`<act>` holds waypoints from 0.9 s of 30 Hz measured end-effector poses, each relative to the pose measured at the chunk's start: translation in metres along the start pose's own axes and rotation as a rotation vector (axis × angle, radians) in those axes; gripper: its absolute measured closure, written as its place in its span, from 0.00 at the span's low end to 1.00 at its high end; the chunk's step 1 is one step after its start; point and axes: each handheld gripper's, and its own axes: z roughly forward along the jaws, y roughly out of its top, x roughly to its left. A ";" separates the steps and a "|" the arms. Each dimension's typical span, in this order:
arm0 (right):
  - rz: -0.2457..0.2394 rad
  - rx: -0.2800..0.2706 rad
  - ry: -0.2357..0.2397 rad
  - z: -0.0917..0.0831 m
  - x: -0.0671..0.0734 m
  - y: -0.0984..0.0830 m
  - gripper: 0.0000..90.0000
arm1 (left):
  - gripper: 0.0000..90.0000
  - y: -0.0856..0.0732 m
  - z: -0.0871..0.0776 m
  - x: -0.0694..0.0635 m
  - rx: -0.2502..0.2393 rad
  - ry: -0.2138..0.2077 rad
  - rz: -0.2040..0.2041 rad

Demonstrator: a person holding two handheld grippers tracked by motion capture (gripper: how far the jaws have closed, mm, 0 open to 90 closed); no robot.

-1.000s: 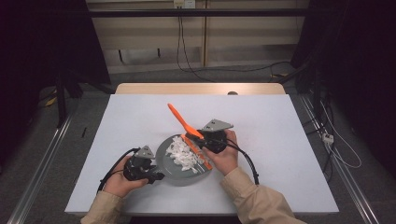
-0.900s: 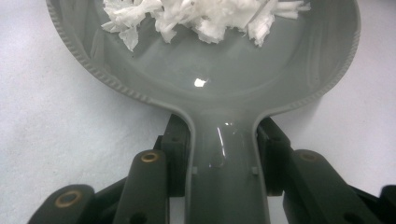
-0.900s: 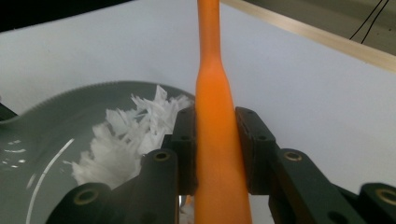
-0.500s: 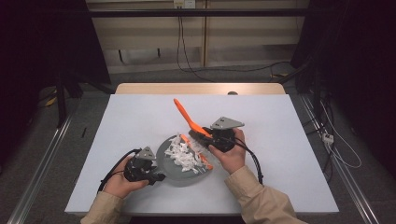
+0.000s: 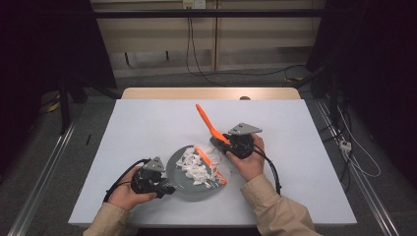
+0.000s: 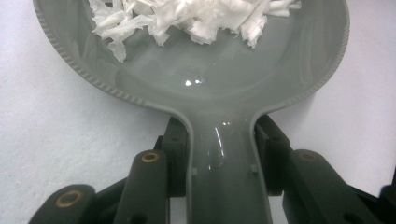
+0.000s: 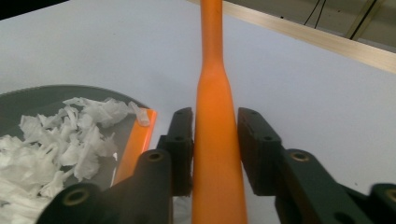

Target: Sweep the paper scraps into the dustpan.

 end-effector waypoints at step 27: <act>0.029 0.094 -0.070 -0.017 0.003 -0.003 0.80 | 0.71 0.007 0.009 -0.013 0.001 -0.012 0.010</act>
